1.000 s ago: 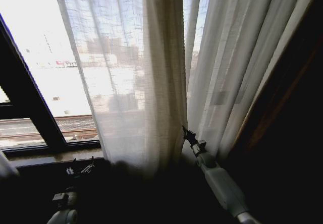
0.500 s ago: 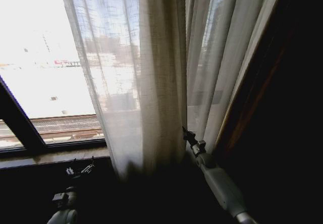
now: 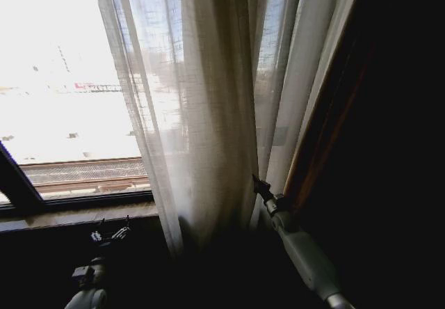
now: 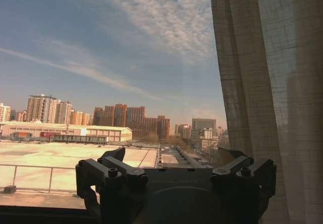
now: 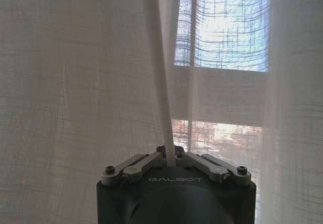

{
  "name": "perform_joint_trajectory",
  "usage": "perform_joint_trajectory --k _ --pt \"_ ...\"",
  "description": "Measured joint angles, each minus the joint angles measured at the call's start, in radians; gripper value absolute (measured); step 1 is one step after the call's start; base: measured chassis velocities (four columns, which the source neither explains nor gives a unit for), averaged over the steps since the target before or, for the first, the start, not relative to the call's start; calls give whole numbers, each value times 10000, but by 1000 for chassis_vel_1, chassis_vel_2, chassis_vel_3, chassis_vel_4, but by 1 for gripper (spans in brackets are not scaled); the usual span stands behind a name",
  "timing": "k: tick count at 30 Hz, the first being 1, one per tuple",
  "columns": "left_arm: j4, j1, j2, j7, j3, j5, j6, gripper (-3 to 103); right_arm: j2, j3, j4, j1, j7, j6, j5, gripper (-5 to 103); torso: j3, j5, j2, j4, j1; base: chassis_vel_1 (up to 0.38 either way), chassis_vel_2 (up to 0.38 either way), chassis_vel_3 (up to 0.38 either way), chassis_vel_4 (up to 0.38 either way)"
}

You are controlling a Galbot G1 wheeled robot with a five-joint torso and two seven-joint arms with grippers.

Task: Open the curtains by pulling them apart, changing their state from closed to fully open.

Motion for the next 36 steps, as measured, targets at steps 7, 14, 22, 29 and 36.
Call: perform_joint_trajectory --k 7,14,22,29,36 --pt "0 0 0 3 2 0 0 100 28 -54 36 -37 -63 228 -23 0 1 3 -2 -3 1 -375 -265 376 284" --pt "-1 0 -1 19 5 0 0 100 63 -81 -27 12 -128 289 -457 0 2 9 -3 -5 1 -129 -131 164 104" --pt "3 1 4 -1 -6 0 0 100 78 243 -936 515 1209 -188 -1200 0 1 0 -2 9 0 30 26 -27 -19" --pt "2 0 1 2 -1 0 0 100 -72 845 -1661 828 1750 -247 -1991 0 1 6 -2 -4 0 0 0 0 0" --pt "2 0 0 1 0 0 0 100 -241 972 -1423 656 1906 -453 -1845 0 1 0 -1 -2 0 0 0 0 0"
